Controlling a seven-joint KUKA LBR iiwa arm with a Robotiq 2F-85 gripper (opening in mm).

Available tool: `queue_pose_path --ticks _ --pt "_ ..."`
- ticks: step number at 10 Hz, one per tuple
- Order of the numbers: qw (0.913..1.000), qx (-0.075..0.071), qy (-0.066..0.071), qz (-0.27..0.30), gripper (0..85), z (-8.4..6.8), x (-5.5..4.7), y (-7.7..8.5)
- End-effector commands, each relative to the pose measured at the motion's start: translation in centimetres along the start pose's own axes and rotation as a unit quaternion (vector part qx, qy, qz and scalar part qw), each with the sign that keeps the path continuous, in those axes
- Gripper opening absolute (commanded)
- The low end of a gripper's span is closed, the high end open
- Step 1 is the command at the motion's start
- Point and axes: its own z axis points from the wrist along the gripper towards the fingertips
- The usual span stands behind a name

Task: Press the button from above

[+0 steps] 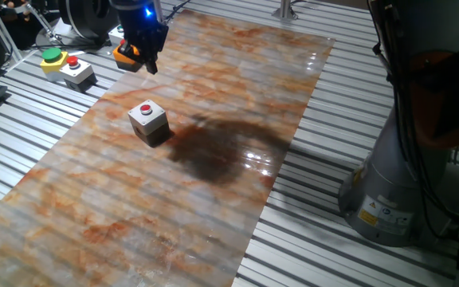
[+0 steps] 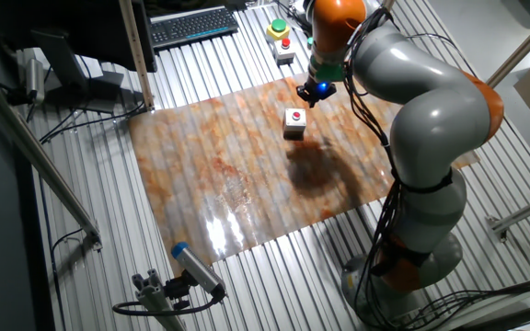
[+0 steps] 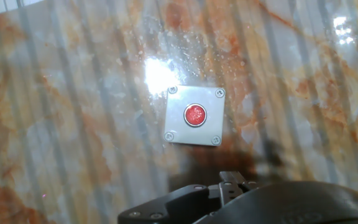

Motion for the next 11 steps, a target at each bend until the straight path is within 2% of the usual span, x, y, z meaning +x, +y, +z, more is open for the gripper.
queue_pose_path --ticks 1,8,11 --pt "1.0 0.0 0.0 0.0 0.0 0.12 -0.1 0.04" --pt "1.0 -0.003 0.0 0.0 0.0 0.59 -0.36 0.25" --pt "1.0 -0.005 0.008 -0.002 0.0 0.08 -0.96 0.23"
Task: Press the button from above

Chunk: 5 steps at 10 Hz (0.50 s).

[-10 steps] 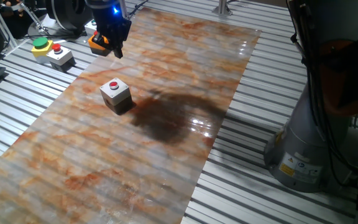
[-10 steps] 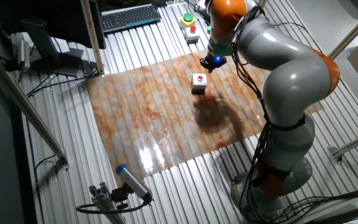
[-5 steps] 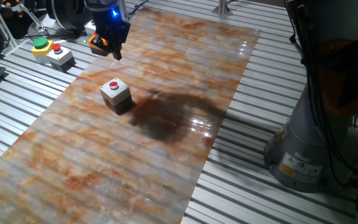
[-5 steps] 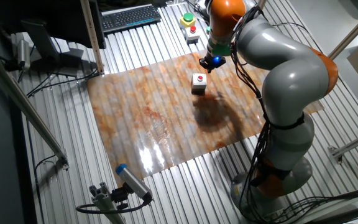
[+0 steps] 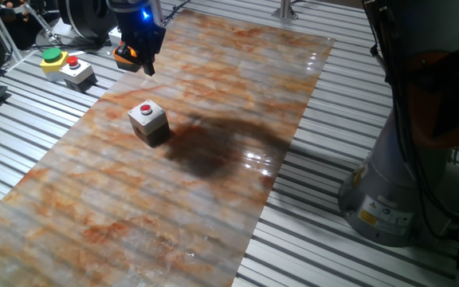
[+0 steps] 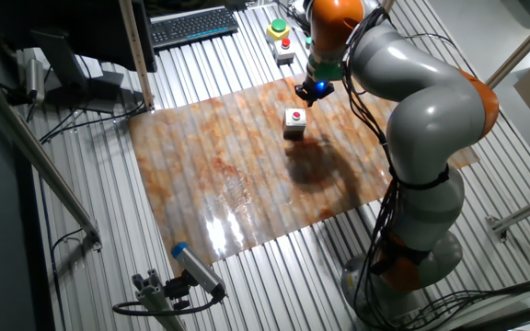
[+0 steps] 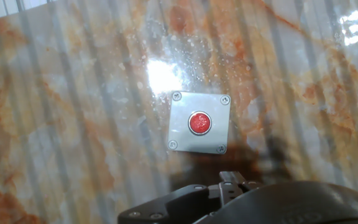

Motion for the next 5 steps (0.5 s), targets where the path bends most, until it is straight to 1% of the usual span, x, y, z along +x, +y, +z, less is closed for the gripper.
queue_pose_path --ticks 1,3,5 --pt "1.0 0.0 0.0 0.001 0.0 -0.1 -0.1 0.0" --pt "1.0 0.0 0.003 0.002 0.0 -0.3 -0.5 0.2" --pt "0.9999 0.004 0.009 0.007 0.0 -0.9 -1.1 0.8"
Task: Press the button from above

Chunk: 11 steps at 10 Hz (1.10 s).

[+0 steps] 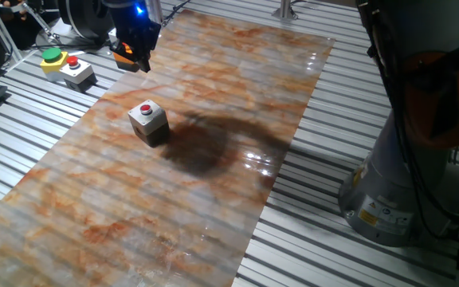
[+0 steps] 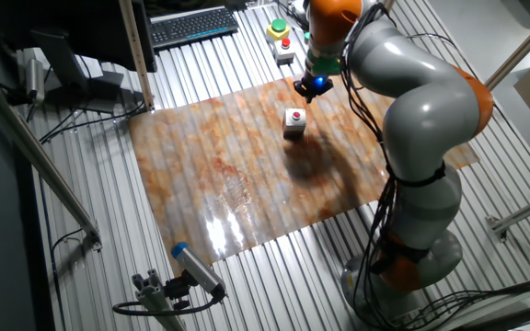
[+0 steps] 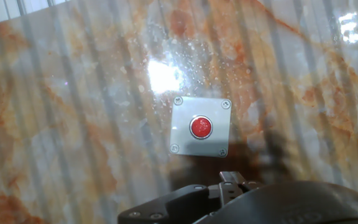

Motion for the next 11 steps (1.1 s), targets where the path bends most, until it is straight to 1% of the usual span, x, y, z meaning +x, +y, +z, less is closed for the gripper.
queue_pose_path --ticks 1,4,8,11 --pt "1.0 0.001 0.0 0.001 0.0 0.0 -0.2 0.1" --pt "1.0 -0.001 0.0 0.0 0.0 0.5 -0.8 0.1" --pt "1.0 -0.003 0.0 0.0 0.0 0.9 -1.0 0.2" --pt "1.0 0.002 0.001 0.003 0.0 1.1 -1.6 0.9"
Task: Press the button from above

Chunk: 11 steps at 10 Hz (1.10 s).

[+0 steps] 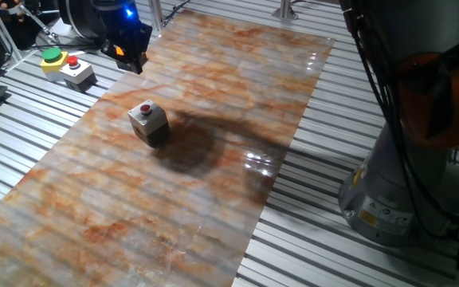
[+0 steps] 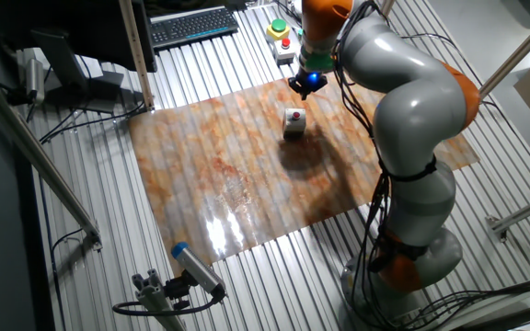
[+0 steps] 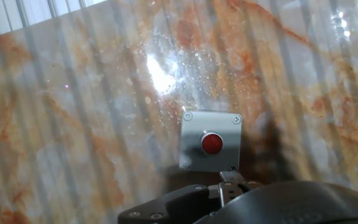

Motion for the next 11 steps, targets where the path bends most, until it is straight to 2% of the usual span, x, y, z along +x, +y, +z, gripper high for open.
queue_pose_path --ticks 1,7,11 --pt "1.0 0.001 0.002 0.001 0.0 -0.01 -0.21 0.24" --pt "1.0 0.002 0.003 0.002 0.0 -0.03 -0.59 0.51" --pt "1.0 0.005 -0.001 0.002 0.0 0.05 -0.74 0.65"
